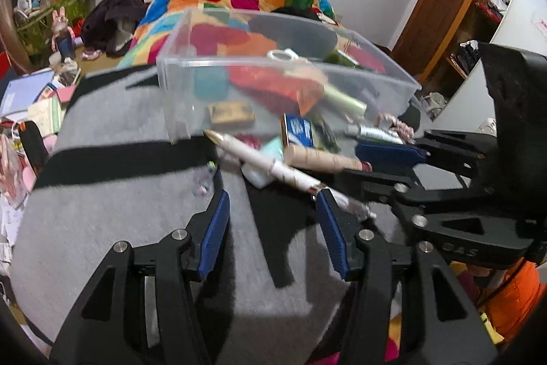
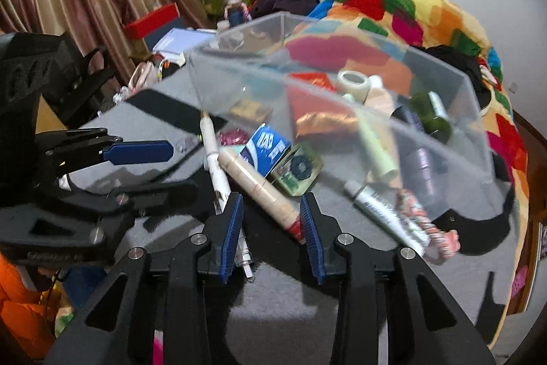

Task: Organize objects
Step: 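Grasp the white pen with the left tool while the right tool grasps the cream lotion tube, then carry the pen and lotion tube over the clear box and release both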

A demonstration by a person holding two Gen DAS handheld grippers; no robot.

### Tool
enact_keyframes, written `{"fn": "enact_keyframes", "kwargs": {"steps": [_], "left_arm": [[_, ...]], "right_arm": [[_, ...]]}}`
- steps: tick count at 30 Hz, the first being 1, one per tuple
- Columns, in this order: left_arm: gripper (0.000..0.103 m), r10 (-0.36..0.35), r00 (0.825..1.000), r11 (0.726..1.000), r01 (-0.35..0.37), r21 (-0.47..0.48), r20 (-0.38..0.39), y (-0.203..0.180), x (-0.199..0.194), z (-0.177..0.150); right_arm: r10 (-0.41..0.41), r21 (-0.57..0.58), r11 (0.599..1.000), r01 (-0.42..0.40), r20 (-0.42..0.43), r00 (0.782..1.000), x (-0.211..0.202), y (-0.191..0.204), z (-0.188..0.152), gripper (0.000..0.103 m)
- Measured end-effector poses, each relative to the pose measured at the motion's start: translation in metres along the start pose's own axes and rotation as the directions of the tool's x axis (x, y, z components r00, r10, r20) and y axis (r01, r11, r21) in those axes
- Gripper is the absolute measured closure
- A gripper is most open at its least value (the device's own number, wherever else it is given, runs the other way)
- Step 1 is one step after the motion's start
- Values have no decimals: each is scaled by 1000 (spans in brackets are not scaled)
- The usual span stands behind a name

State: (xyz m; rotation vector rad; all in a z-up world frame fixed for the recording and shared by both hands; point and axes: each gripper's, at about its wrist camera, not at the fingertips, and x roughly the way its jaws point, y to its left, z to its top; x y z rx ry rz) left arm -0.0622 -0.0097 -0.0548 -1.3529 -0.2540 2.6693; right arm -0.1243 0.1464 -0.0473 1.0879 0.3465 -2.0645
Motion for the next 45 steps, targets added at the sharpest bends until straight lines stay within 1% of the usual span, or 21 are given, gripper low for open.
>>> {"fn": "enact_keyframes", "kwargs": {"steps": [3,4,5,6,7,8,9,15,18,21,23,27,29,30,34,37,40,45], "left_arm": [[51,-29,999,999,29,-27,-20,2,5,-4],[51,-36,999,999,35,-36,-21,2,7,-4],[51,-35,999,999,34,-41,-17,2,7,-4],[51,-40,999,998,39,-45,-13,2,6,-5],[51,-58,998,997,57,-52,-13,2,6,-4],[51,-78,997,995,77,-63,-16,2,7,-4],[51,-83,996,994,82,-68,-17,1,7,-3],[51,-81,997,995,80,-58,-20,-10,13,-1],[55,-60,998,997,59,-54,-17,-13,15,0],[62,-52,999,996,52,-67,-7,-14,18,1],[72,-46,999,995,46,-86,1,-12,20,1],[76,-53,999,991,54,-119,7,-7,17,-1],[80,-58,998,991,58,-124,4,-4,12,-5],[82,-60,998,991,60,-120,1,-3,9,-8],[92,-41,999,997,40,-70,-13,-4,-4,-19],[93,-22,1000,1000,22,-21,-21,-5,-14,-27],[93,15,1000,999,-15,32,-23,-7,-17,-30],[92,43,999,997,-41,66,-24,-11,-10,-28]], "right_arm": [[9,18,1000,-9,-12,1000,5,-4,-3,72],[9,18,1000,-8,-6,1000,5,-5,-4,74],[5,11,1000,-5,-3,1000,3,-4,-6,80],[6,8,1000,-6,0,1000,2,-4,-8,83],[14,6,1000,-14,0,1000,1,-3,-9,88],[26,5,1000,-26,-1,1000,-1,-2,-10,89],[28,2,1000,-28,0,1000,-2,-1,-12,89],[39,-36,999,-39,8,999,-12,9,-29,89],[8,-45,999,-7,11,1000,-20,11,-38,89],[-21,-22,1000,22,13,1000,-27,4,-46,89],[-31,-1,1000,31,14,999,-31,-2,-49,89],[-44,39,998,44,18,999,-37,-14,-53,89],[-48,48,998,47,22,999,-39,-15,-53,89],[-50,50,998,48,25,998,-39,-16,-53,89],[-75,41,996,74,36,997,-41,-14,-51,89],[-86,43,995,84,35,996,-41,-14,-52,89],[-104,43,994,103,20,994,-38,-15,-51,89],[-117,61,991,117,5,993,-32,-17,-49,89]]}}
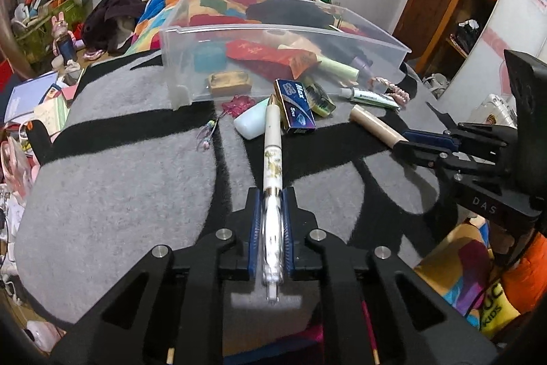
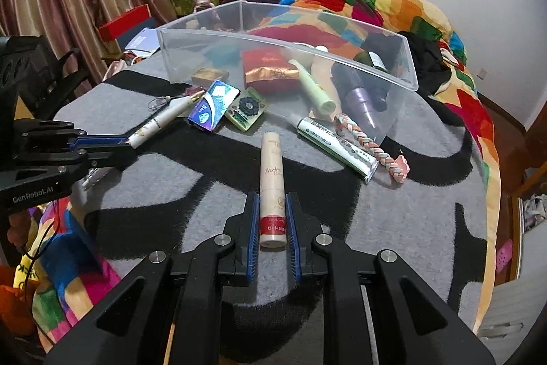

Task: Organize objects
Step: 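Carry the pen and lotion tube over the clear box and release both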

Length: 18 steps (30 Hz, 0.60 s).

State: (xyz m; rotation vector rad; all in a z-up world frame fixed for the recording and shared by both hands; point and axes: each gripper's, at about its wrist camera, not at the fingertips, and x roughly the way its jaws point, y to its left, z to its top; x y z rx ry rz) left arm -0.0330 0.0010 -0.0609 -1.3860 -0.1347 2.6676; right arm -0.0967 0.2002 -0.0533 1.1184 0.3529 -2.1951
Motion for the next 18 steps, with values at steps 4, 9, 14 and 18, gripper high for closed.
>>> {"fn": "enact_keyframes", "kwargs": {"steps": [4,9,14,18], "left_arm": [[92,20,1000,1000,-20,10,25,-3,9,5],[93,48,997,998,-50,29,56,-7,9,4],[93,41,996,999,-42,15,82,-3,-5,1],[93,31,991,999,-33,9,128,-1,-24,6]], "right_arm": [[-8,20,1000,8,-4,1000,5,-2,0,89],[-16,40,999,15,18,1000,1,-2,-1,89],[4,50,999,-7,63,998,-13,-2,1,89],[15,59,998,-22,115,993,-29,-1,9,89]]}}
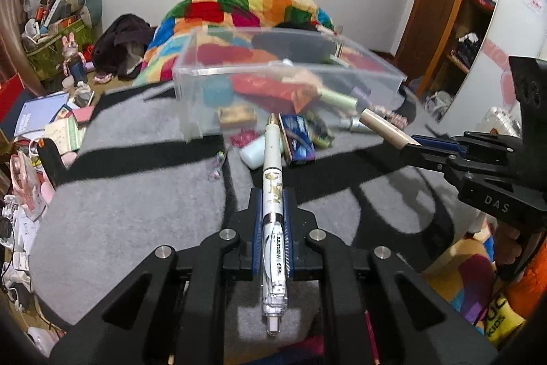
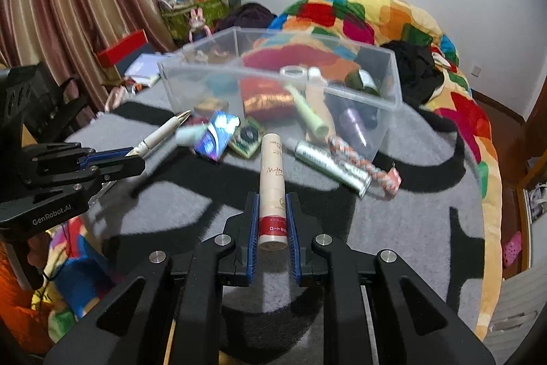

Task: Organize objects
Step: 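Carry the pen and lotion tube over the clear box and release both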

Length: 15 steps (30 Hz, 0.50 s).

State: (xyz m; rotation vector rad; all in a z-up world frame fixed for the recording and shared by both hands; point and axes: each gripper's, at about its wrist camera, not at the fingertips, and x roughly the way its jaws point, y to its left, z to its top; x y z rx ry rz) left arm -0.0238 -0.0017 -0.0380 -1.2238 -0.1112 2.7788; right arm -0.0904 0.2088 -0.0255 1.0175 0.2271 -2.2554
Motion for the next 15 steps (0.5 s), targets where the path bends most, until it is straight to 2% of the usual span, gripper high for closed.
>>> {"fn": "enact_keyframes", "kwargs": {"steps": [8,15], "left_arm": [[93,-32,995,999,34,-26,90,2,-17,31],[93,-56,995,996,62,-70,81,12,-1,63]], "right_arm": [[-9,36,999,6,85,996,-15,-2,30,89],[-44,68,997,37,111,993,-9,-13,61,89]]}}
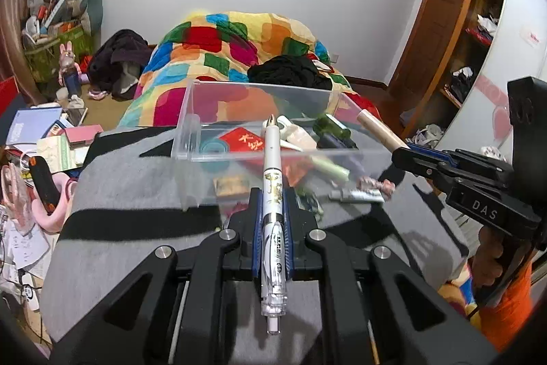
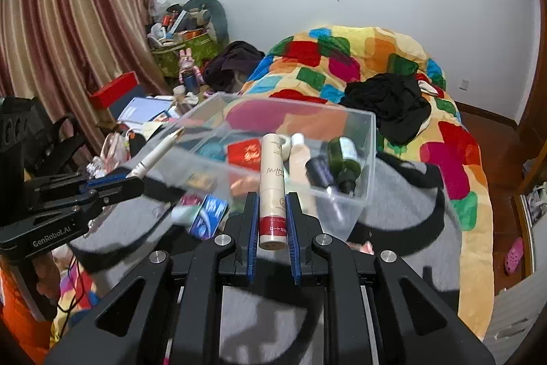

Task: Organize objects
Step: 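Carry the pen and lotion tube over the clear box and release both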

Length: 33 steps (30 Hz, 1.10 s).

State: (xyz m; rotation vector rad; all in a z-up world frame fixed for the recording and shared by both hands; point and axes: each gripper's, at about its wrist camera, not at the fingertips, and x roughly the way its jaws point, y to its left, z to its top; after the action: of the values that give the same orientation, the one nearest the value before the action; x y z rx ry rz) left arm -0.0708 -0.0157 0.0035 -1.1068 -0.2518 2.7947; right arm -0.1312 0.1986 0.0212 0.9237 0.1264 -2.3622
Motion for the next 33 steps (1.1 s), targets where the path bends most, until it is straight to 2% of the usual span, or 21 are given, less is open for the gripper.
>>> {"fn": "enact_keyframes", "kwargs": {"steps": [5,10,20,24,30,33], "left_arm": [[93,-6,1000,999,5,-48,-22,9,15,22],[93,31,999,998,-33,-46,-39,12,34,37],[92,75,994,996,-78,-44,-82,10,70,47],[89,56,996,998,-59,-31,-70,3,64,45],[88,43,998,999,-42,14,-43,-3,46,42],[80,42,999,999,-41,23,-34,-2,37,38]], "right_arm": [[-26,20,999,26,-10,1000,18,-4,16,89],[-40,46,998,42,-50,998,46,-7,24,89],[-78,23,996,82,-118,990,86,-1,30,89],[-80,0,997,81,-120,990,84,1,26,89],[-43,-14,999,42,-101,994,62,0,22,80],[-47,-22,999,46,-85,995,48,-4,18,78]]}}
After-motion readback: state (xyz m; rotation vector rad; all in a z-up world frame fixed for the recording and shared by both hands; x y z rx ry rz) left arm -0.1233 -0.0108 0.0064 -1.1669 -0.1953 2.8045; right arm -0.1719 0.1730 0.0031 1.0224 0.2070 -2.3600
